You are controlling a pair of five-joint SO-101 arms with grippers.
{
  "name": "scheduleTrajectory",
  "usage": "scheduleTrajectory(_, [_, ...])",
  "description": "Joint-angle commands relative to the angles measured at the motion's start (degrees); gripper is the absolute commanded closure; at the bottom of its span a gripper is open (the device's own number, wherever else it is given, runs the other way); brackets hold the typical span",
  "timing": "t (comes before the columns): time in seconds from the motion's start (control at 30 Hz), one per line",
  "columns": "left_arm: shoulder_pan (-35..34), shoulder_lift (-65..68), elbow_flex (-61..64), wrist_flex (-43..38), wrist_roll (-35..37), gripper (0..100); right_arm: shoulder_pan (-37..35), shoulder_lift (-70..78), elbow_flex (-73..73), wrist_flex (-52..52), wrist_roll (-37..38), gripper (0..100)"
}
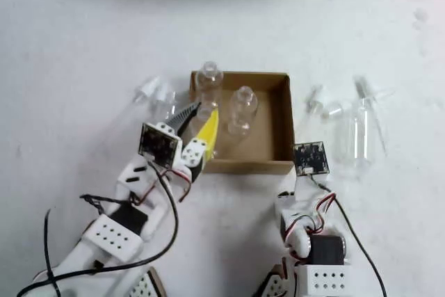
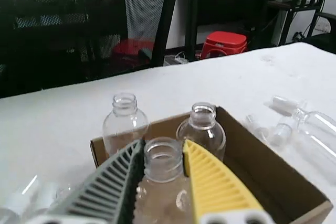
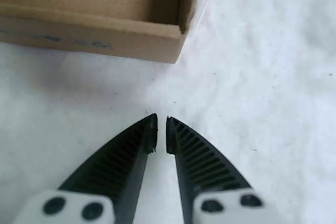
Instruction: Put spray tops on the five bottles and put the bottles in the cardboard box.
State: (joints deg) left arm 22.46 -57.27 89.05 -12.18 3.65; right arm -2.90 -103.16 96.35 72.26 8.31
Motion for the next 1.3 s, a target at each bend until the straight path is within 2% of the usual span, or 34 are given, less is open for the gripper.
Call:
scheduleTrajectory(0.0, [0.6,-0.1,2.1,-1.6,0.6,97,0.0,0.0,0.5,0.3,0.4,98.4])
scheduleTrajectory(0.5, [0.7,-0.1,3.6,-1.1,0.7,96,0.0,0.0,0.5,0.3,0.4,98.4])
scheduleTrajectory(0.77, [0.5,-0.1,4.6,-1.1,1.1,76,0.0,0.0,0.5,0.3,0.4,98.4])
scheduleTrajectory(1.27, [0.5,-2.6,2.0,-0.5,1.2,78,0.0,0.0,0.5,0.3,0.4,98.4])
